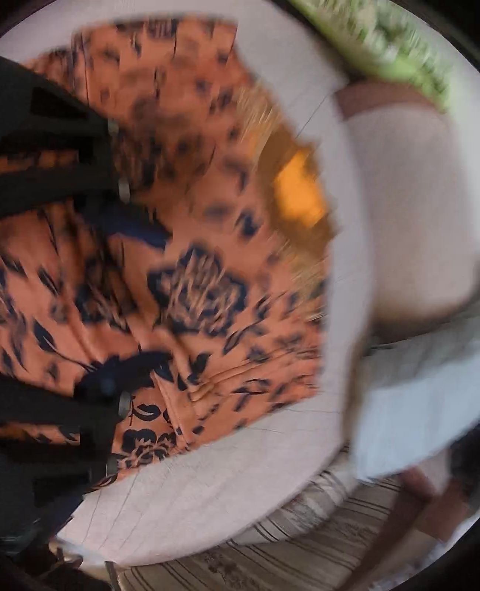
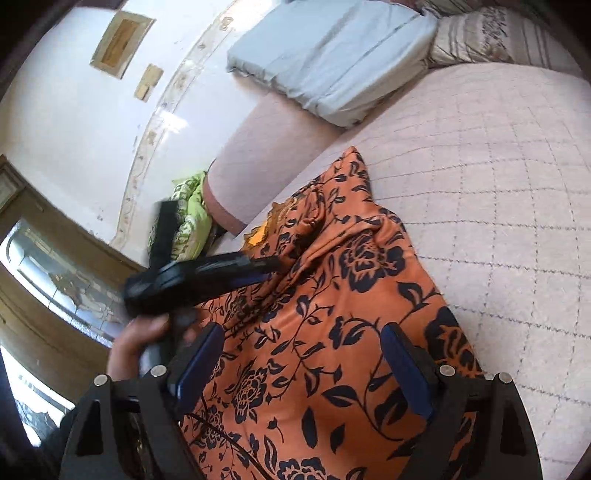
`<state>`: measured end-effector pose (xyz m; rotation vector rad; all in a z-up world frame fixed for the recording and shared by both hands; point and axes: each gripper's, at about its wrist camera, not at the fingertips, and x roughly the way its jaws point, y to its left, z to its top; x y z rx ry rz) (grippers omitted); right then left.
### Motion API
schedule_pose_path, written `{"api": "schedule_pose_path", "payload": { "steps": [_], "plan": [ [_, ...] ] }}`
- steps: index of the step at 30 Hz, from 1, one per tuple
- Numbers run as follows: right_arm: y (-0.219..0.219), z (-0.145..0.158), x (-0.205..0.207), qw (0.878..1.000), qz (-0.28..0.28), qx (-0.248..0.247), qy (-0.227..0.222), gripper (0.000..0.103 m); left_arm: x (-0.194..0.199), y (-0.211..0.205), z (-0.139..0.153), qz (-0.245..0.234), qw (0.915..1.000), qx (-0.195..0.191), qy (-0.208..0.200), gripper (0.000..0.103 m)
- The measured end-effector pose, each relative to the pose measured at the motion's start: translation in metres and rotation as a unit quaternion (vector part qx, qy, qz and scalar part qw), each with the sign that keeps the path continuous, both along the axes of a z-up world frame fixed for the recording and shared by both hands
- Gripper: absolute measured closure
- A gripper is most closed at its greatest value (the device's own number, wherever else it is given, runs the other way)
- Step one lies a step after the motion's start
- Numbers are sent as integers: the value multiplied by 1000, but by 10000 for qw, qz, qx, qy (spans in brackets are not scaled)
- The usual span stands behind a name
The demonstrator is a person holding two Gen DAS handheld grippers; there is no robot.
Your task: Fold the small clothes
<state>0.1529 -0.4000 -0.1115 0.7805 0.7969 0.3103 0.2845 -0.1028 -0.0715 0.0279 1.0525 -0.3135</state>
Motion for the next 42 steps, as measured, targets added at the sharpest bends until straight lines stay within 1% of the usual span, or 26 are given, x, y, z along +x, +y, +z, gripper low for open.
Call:
{"api": "schedule_pose_path", "payload": {
  "steps": [3,4,5,8,10,11,12,14,17,20,21,22,23,24,25,26,27,28,29,31,32,34,36,37,39,42],
  "plan": [
    [3,0,0,10000,40,-22,40,14,-25,56,36,184,9969,-58,-766,16],
    [6,2,1,10000,69,-14,52,14,-33,84,40,438,9933,221,-1043,15],
    [8,4,1,9999,101,19,31,14,-29,99,37,658,9910,412,-1093,15],
    [20,12,13,9995,311,21,74,14,-17,160,-3,1462,9841,946,-345,15],
    [31,25,32,9986,530,24,13,14,-11,201,-44,1981,9689,1406,480,15],
    [38,34,46,9976,686,41,-51,14,-11,213,-55,2110,9664,1318,648,15],
    [44,40,59,9966,815,33,-92,14,-17,228,-56,2249,9693,778,625,15],
    [59,56,87,9954,902,-277,-154,14,-27,243,-48,2406,9686,173,607,15],
    [83,56,133,9917,1222,-409,-23,14,-48,256,-18,2315,9711,-590,-18,15],
    [89,37,167,9914,1260,-245,261,14,-56,275,1,2527,9621,-872,-538,15],
    [87,28,175,9912,1266,-81,383,14,-50,281,-3,2665,9591,-808,-504,15],
    [85,9,186,9892,1330,91,616,15,-40,286,-14,2711,9604,-580,-287,15],
    [80,-6,192,9893,1195,-15,837,15,-28,284,-27,2754,9612,-146,73,15],
    [72,-24,197,9883,932,-219,1191,18,-17,284,-46,2877,9554,483,453,15],
    [63,-43,200,9852,736,-125,1540,32,-14,287,-58,2934,9512,723,626,15],
    [51,-48,197,9856,414,200,1625,34,-19,292,-57,3029,9501,556,488,15],
    [49,-41,195,9856,316,276,1639,34,-26,297,-51,3208,9453,492,319,15],
    [52,-30,194,9860,316,59,1636,32,-32,300,-45,3298,9428,457,178,15],
    [64,-8,195,9867,429,-507,1483,31,-38,303,-39,3371,9405,433,56,15],
    [88,18,196,9871,778,-814,1140,32,-52,313,-28,3631,9310,330,-189,15],
    [111,32,198,9865,1068,-747,995,32,-58,321,-25,3773,9256,177,-258,15],
    [156,45,205,9815,1645,-544,813,27,-62,331,-30,3828,9237,50,-159,15],
    [223,47,210,9658,2472,-200,752,27,-61,333,-40,3966,9178,-172,28,15],
    [249,45,211,9577,2774,-41,762,27,-59,334,-43,4072,9127,-343,30,15],
    [316,28,218,9311,3485,582,904,27,-67,353,-32,4392,8958,-656,-188,15],
    [371,-4,235,9137,3757,990,1193,27,-76,369,-21,4673,8805,-660,-443,15]
  ]
}}
